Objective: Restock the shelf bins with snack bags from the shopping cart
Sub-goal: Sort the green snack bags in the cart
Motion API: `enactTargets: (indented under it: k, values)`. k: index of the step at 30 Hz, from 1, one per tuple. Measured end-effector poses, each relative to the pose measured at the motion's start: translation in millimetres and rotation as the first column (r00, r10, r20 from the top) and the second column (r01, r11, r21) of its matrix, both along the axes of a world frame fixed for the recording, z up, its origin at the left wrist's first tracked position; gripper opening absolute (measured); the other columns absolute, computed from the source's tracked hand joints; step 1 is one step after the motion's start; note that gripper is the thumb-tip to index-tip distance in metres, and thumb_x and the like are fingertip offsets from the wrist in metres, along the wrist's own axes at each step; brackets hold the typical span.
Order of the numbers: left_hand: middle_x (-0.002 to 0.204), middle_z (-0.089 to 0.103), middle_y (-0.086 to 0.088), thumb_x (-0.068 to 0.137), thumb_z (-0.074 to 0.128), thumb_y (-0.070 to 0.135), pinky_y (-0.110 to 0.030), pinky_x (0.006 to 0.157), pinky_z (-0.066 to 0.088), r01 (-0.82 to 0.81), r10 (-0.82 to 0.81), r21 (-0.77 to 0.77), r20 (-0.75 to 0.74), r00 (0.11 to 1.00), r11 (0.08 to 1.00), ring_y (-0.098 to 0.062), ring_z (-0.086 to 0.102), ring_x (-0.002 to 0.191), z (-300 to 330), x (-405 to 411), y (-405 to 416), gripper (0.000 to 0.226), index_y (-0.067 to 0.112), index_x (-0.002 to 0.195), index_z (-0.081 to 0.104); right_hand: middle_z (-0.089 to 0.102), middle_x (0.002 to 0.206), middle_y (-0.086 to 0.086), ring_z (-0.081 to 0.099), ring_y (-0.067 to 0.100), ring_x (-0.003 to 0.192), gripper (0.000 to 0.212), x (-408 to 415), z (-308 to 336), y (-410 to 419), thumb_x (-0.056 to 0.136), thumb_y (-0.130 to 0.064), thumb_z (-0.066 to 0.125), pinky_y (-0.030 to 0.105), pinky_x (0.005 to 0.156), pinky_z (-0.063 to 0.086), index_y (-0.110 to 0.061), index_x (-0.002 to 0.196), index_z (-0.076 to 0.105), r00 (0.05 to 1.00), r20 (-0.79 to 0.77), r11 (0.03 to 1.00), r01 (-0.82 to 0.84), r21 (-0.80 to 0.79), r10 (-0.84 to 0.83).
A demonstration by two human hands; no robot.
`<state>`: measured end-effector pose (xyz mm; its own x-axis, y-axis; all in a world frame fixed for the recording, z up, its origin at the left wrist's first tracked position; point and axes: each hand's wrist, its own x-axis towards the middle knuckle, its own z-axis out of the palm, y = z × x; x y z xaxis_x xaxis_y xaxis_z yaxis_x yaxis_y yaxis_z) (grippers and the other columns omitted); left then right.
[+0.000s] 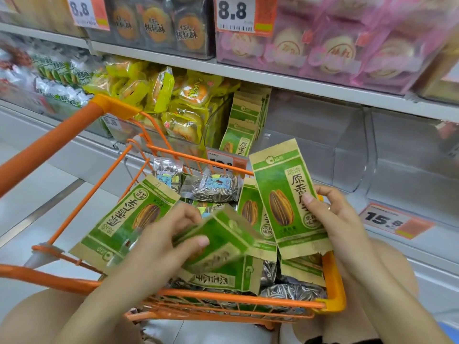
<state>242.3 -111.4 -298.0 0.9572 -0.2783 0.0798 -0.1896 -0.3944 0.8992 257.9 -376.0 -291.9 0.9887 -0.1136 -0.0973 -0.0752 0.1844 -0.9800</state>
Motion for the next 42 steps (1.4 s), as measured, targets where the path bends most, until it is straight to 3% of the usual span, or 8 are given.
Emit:
enactTargets:
  k: [2, 5, 12, 25, 28, 31, 35, 42]
  values:
    - [0.09, 0.074, 0.0, 0.078, 0.072, 0.016, -0.025, 0.064, 0.056, -0.161, 0.159, -0.27, -0.03, 0.987, 0.949, -0.014, 0.071, 0.084, 16, 5, -3, 0.025, 0.02, 0.094, 0.054, 0.075, 0.092, 0.007, 0.072, 0.02, 0.075, 0.037, 2, 0, 5, 0.079, -0.026, 0.06, 0.032, 0.063, 0.06, -0.017, 0.115, 0.058, 1.0, -0.002, 1.0, -0.017, 0.01, 0.017]
    - [0.097, 0.073, -0.009, 0.077, 0.062, 0.022, -0.043, 0.075, 0.056, -0.282, 0.191, -0.536, -0.22, 0.957, 0.796, -0.026, 0.07, 0.089, 32, 17, -15, 0.033, 0.014, 0.109, 0.059, 0.072, 0.109, 0.006, 0.071, 0.023, 0.094, 0.045, 3, -1, 19, 0.081, -0.033, 0.067, 0.035, 0.075, 0.059, -0.025, 0.124, 0.059, 0.995, 0.01, 0.995, -0.097, 0.001, 0.097]
    - [0.108, 0.071, -0.006, 0.091, 0.059, 0.021, -0.048, 0.086, 0.053, -0.455, 0.209, -0.647, -0.423, 0.882, 0.612, -0.024, 0.068, 0.098, 29, 27, -63, 0.025, 0.018, 0.116, 0.062, 0.072, 0.109, 0.001, 0.068, 0.021, 0.103, 0.04, -1, -1, 53, 0.079, -0.031, 0.059, 0.044, 0.092, 0.051, -0.024, 0.119, 0.061, 0.995, 0.038, 0.993, -0.094, 0.073, 0.092]
    - [0.113, 0.067, 0.016, 0.099, 0.047, 0.021, -0.027, 0.081, 0.056, -0.305, 0.187, -0.585, -0.255, 0.949, 0.752, -0.003, 0.065, 0.101, 30, 32, -87, 0.039, 0.041, 0.132, 0.05, 0.073, 0.105, -0.006, 0.07, 0.011, 0.095, 0.063, 25, 14, 44, 0.059, -0.044, 0.079, 0.028, 0.077, 0.056, -0.026, 0.116, 0.06, 0.958, -0.011, 0.917, -0.278, -0.286, 0.287]
    - [0.124, 0.059, 0.024, 0.098, 0.044, 0.033, -0.026, 0.093, 0.048, -0.254, 0.191, -0.489, -0.176, 0.966, 0.834, 0.004, 0.056, 0.111, 37, 50, -82, 0.041, 0.045, 0.138, 0.041, 0.075, 0.088, 0.0, 0.072, 0.015, 0.075, 0.048, 43, 28, 36, 0.061, -0.026, 0.073, 0.024, 0.059, 0.055, -0.016, 0.108, 0.063, 0.96, -0.075, 0.946, -0.278, -0.167, 0.269]
    - [0.136, 0.049, 0.016, 0.098, 0.032, 0.05, -0.027, 0.099, 0.035, -0.264, 0.265, -0.104, -0.002, 0.964, 0.959, -0.002, 0.044, 0.122, 34, 81, -60, 0.045, 0.036, 0.141, 0.039, 0.075, 0.093, 0.007, 0.072, 0.023, 0.081, 0.051, 73, 34, 24, 0.066, -0.023, 0.076, 0.038, 0.075, 0.058, -0.011, 0.114, 0.062, 0.974, -0.131, 0.97, -0.201, -0.138, 0.183]
    - [0.136, 0.051, -0.005, 0.097, 0.026, 0.055, -0.041, 0.101, 0.038, -0.362, 0.282, 0.511, 0.23, 0.931, 0.78, -0.024, 0.046, 0.124, 2, 113, -28, 0.061, 0.018, 0.143, 0.035, 0.074, 0.09, 0.002, 0.07, 0.011, 0.073, 0.044, 117, 36, 12, 0.079, -0.023, 0.072, 0.022, 0.06, 0.052, -0.009, 0.119, 0.062, 0.992, -0.12, 0.993, -0.049, -0.104, 0.036]
    - [0.144, 0.038, -0.004, 0.098, 0.03, 0.049, -0.039, 0.101, 0.036, -0.384, 0.255, 0.635, 0.289, 0.923, 0.67, -0.024, 0.04, 0.129, -23, 117, -21, 0.056, 0.014, 0.14, 0.039, 0.065, 0.113, 0.001, 0.066, 0.015, 0.101, 0.058, 166, 2, 39, 0.08, -0.015, 0.075, 0.027, 0.076, 0.053, -0.011, 0.129, 0.045, 0.991, 0.044, 0.988, 0.133, -0.081, -0.129]
